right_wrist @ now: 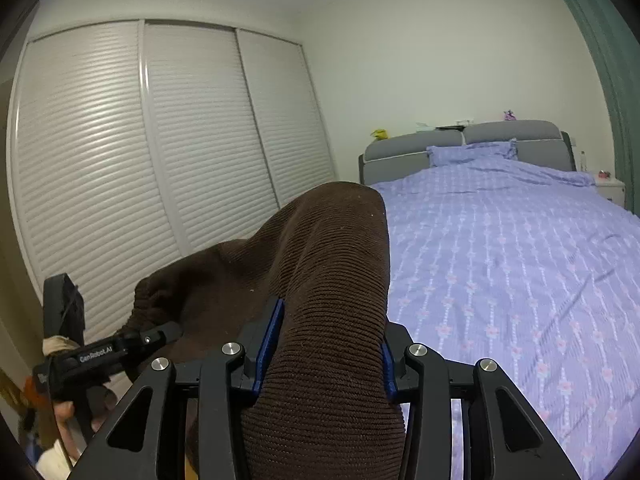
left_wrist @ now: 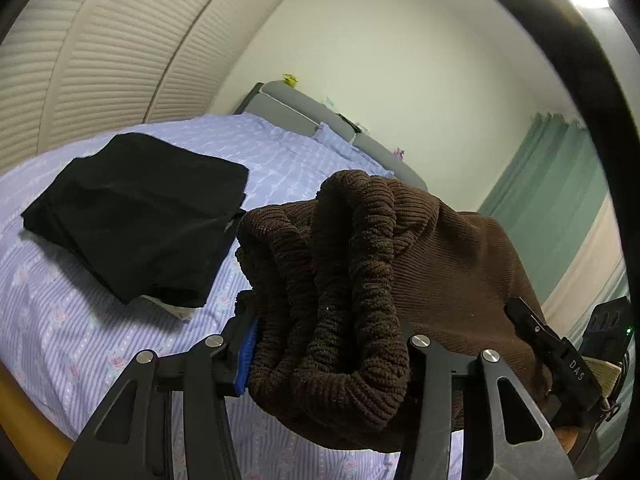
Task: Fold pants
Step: 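Carry the bundle with both tools onto the dark clothes stack and release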
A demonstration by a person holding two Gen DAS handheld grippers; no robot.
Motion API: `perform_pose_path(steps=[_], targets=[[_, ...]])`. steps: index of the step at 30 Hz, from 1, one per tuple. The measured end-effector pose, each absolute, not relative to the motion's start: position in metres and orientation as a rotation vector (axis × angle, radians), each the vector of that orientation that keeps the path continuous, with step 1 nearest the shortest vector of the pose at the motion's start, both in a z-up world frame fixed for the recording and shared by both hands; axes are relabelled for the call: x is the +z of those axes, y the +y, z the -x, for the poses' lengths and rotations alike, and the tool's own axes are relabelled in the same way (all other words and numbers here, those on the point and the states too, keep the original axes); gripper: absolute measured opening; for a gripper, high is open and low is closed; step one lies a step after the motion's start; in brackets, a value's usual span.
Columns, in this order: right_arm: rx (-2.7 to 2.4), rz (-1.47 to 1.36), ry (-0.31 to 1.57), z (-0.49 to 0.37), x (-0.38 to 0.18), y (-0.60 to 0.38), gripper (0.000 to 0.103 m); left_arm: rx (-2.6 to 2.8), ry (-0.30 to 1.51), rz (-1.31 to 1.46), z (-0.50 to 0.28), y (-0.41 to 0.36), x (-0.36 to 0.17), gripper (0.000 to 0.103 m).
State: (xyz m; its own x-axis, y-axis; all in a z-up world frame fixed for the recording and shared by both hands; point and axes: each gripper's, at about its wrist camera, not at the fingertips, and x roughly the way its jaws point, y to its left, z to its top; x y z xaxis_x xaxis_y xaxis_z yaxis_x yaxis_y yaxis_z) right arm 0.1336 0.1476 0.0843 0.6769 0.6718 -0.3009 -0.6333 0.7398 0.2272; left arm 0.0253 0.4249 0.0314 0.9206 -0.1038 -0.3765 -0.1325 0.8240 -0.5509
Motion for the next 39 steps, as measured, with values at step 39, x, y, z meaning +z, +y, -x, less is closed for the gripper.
perform_pose_path(steps=[39], targets=[[0.847,0.033,0.638,-0.29,0.036,0.447,0.042,0.366,0.576,0.511,-0.158,0.663,0.022,0.047]])
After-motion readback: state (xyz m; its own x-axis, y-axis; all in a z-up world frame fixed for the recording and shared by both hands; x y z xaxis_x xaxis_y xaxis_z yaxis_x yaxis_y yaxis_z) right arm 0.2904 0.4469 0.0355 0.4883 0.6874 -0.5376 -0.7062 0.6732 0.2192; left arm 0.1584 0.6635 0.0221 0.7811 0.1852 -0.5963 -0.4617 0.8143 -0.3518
